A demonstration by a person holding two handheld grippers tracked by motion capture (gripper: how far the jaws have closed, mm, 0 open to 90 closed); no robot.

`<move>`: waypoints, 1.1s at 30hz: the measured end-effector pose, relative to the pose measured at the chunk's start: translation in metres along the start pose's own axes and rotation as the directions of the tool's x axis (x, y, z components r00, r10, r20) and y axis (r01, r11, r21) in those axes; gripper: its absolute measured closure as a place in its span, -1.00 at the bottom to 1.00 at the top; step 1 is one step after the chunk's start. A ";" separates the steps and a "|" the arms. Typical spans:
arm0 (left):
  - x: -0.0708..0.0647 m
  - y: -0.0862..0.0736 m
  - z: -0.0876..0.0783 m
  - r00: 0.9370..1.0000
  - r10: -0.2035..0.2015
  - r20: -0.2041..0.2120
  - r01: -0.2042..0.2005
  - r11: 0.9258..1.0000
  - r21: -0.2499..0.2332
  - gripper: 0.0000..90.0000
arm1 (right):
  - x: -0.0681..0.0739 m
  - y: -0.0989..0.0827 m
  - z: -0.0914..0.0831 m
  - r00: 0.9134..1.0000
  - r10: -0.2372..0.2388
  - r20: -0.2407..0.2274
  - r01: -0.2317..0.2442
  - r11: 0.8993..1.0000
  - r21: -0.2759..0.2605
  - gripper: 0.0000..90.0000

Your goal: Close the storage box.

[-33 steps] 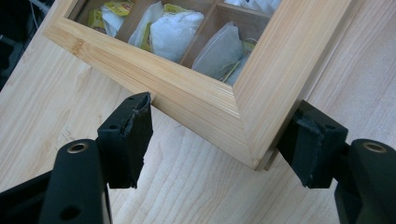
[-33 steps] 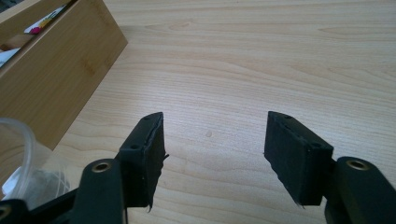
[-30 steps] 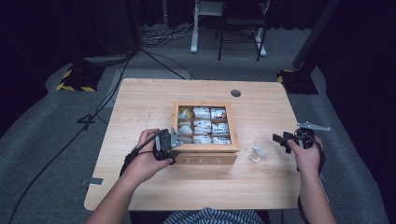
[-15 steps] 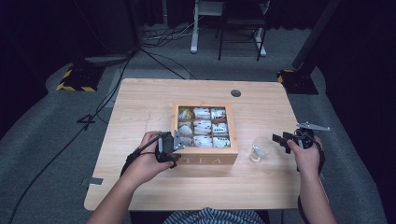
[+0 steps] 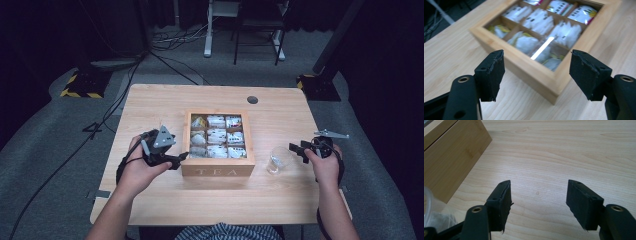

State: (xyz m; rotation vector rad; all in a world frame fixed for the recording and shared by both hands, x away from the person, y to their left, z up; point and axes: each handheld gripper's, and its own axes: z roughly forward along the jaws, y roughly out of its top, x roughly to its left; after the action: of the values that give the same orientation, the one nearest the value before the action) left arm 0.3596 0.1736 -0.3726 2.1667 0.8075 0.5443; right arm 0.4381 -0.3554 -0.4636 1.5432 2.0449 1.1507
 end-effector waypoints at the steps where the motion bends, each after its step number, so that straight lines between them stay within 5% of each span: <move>1: 0.004 -0.002 -0.003 1.000 -0.013 -0.015 0.013 1.000 -0.004 -0.36 | 0.000 0.000 0.001 1.000 -0.003 0.004 0.003 1.000 0.000 -0.18; 9: 0.031 -0.021 -0.020 0.989 -0.084 -0.123 0.082 0.996 -0.021 -0.45 | -0.002 0.001 0.009 0.999 -0.035 0.017 0.035 0.999 0.015 -0.32; 18: 0.066 -0.048 -0.017 0.965 -0.171 -0.201 0.177 0.984 0.013 -0.54 | -0.009 -0.003 0.010 0.996 -0.073 0.040 0.073 0.997 0.018 -0.44; 24: 0.085 -0.071 -0.006 0.951 -0.241 -0.193 0.251 0.968 0.027 -0.55 | -0.012 -0.005 0.012 0.995 -0.095 0.041 0.094 0.995 0.024 -0.47; 33: 0.095 -0.092 0.014 0.942 -0.264 -0.209 0.284 0.956 0.075 -0.57 | -0.014 -0.008 0.016 0.993 -0.113 0.028 0.112 0.993 0.035 -0.50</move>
State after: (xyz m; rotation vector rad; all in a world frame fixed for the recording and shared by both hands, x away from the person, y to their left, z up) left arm 0.4007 0.2803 -0.4396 2.0666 1.2501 0.5890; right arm 0.4485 -0.3628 -0.4823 1.4314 2.1124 1.0505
